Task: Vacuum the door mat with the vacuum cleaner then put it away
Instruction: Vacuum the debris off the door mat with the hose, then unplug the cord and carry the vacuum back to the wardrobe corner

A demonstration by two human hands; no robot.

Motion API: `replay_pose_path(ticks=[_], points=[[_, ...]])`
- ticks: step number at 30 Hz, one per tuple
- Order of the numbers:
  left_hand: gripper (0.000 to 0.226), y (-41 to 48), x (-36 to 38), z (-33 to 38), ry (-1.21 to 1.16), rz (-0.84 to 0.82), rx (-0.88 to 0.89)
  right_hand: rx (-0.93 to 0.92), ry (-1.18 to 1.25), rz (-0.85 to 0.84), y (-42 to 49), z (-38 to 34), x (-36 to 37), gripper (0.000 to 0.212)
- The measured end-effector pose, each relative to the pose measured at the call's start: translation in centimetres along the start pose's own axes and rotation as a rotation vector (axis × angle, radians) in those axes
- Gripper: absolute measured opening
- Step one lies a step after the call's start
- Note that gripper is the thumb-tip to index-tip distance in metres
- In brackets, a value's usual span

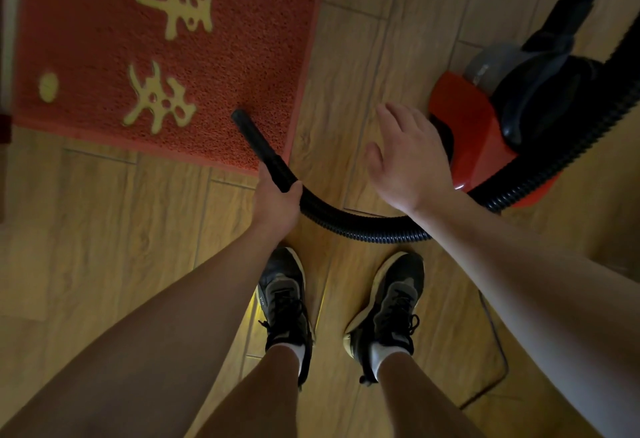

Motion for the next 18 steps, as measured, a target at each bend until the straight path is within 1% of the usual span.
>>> replay_pose_path(ticks=[3,6,7,11,14,18], points=[[0.063,-0.4,-0.2,0.7,0.022,0.006,-0.020,-0.003,-0.002,-0.001,-0.2,-0.1,-0.5,0.057],[0.076,-0.7,-0.7,1.5,0.045,0.034,-0.080,-0.008,-0.004,0.004,-0.3,-0.3,-1.1,0.056],[0.076,-0.9,-0.9,1.8,0.054,0.042,-0.084,-0.007,-0.002,0.006,-0.4,-0.3,-1.3,0.056],[0.066,-1.9,-1.8,3.7,0.115,0.033,-0.011,-0.001,-0.007,0.012,-0.6,-0.3,-2.6,0.055],[0.062,-2.7,-2.6,4.8,0.256,0.002,0.041,-0.001,-0.019,-0.010,-0.9,-0.4,-4.1,0.058],[0.056,-4.1,-3.7,7.0,0.435,-0.037,0.127,0.010,-0.018,-0.006,-1.4,-0.5,-6.5,0.056]])
Point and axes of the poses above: each hand's wrist, its own y-axis towards the middle knuckle, its own x-axis out of the palm, z = x × y, the point moved 6 cm from there along y, towards the middle knuckle, and after that the axes turned 15 degrees about -y, right-handed, at the moved point
